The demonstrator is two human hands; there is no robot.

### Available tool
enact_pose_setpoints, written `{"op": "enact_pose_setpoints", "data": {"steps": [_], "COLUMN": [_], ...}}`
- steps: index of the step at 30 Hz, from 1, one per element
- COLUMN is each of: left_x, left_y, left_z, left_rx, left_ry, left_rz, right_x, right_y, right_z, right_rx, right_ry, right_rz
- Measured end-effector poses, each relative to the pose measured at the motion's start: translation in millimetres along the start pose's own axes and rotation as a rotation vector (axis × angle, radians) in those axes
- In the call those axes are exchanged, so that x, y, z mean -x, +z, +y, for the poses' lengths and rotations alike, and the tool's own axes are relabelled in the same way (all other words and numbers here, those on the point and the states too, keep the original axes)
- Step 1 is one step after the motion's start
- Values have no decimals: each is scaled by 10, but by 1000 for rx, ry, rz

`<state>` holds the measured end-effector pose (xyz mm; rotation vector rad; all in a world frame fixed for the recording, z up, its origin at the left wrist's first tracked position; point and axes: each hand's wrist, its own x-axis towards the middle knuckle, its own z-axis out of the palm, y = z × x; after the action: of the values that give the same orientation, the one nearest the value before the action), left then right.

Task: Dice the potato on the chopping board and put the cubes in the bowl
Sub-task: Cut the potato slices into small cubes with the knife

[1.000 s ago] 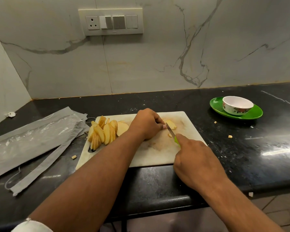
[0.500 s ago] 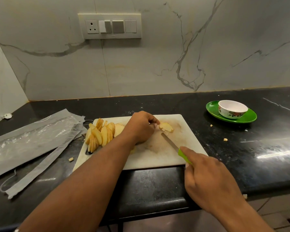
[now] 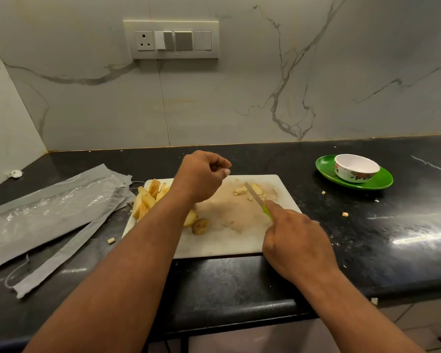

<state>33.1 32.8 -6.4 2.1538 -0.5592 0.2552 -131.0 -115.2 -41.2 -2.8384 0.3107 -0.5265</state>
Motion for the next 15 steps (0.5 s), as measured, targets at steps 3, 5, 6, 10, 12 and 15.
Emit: {"op": "enact_pose_setpoints", "data": {"steps": [3,5,6,10,12,15], "left_x": [-10,-15,-14,-24,-39,-58], "left_y": [-56,-71,-76,-122,-178,-317], "left_z": [-1,-14,-20,-45,-71,-135], "left_rx": [-30,-46,-63,-108,-84,-50], "left_ry": [4,-3,-1,3,-10,-36], "left_rz": [-11,-22,-29,-38,-34,-29], "right_x": [-65,-92,-103,-150,-151,-97], "right_y": [48,78,94,134,116,95], "right_z": [-67,-119,-147,-170,-131,-104], "right_rx": [-18,-33,-31,19,56,73], "right_ry": [-17,-49,-65,-29,35,97], "right_rz": [17,2,-13,-69,-65,-35]}}
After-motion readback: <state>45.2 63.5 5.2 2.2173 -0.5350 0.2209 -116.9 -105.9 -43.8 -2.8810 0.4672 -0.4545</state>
